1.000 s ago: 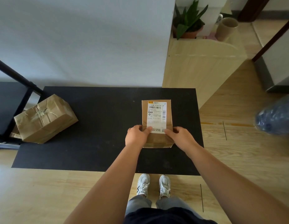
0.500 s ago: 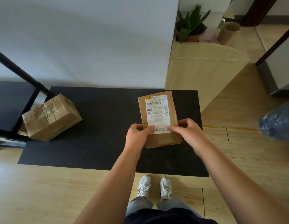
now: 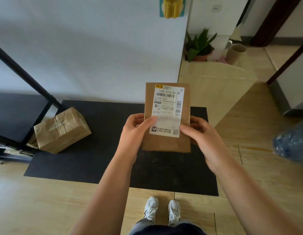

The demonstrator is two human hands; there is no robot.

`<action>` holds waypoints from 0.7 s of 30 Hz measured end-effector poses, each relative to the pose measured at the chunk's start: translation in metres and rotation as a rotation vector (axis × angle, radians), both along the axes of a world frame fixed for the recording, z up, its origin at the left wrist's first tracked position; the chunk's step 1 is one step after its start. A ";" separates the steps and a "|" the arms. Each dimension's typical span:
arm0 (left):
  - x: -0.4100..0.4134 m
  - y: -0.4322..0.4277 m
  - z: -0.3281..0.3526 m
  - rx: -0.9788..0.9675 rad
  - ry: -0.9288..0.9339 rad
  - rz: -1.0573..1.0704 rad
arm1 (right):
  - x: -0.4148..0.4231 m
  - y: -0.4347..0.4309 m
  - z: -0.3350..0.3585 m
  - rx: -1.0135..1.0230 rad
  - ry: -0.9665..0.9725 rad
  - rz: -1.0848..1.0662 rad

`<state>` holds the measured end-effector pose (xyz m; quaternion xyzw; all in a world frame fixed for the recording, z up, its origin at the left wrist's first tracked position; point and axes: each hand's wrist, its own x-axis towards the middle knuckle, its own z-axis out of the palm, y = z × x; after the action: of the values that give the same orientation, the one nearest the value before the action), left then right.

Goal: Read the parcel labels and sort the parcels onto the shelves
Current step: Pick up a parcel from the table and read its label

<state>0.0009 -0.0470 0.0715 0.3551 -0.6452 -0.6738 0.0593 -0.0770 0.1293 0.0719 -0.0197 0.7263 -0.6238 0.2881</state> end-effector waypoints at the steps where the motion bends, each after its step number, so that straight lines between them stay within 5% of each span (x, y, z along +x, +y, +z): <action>1: 0.001 0.000 0.004 0.008 0.025 -0.014 | -0.001 0.001 0.003 -0.018 0.001 -0.012; 21: 0.015 0.006 0.063 -0.055 0.344 -0.194 | -0.001 0.040 0.059 -0.382 0.148 0.052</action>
<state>0.0156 -0.0410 0.1348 0.1689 -0.6748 -0.7094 0.1131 -0.0778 0.1696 0.1306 -0.1385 0.6131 -0.7395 0.2408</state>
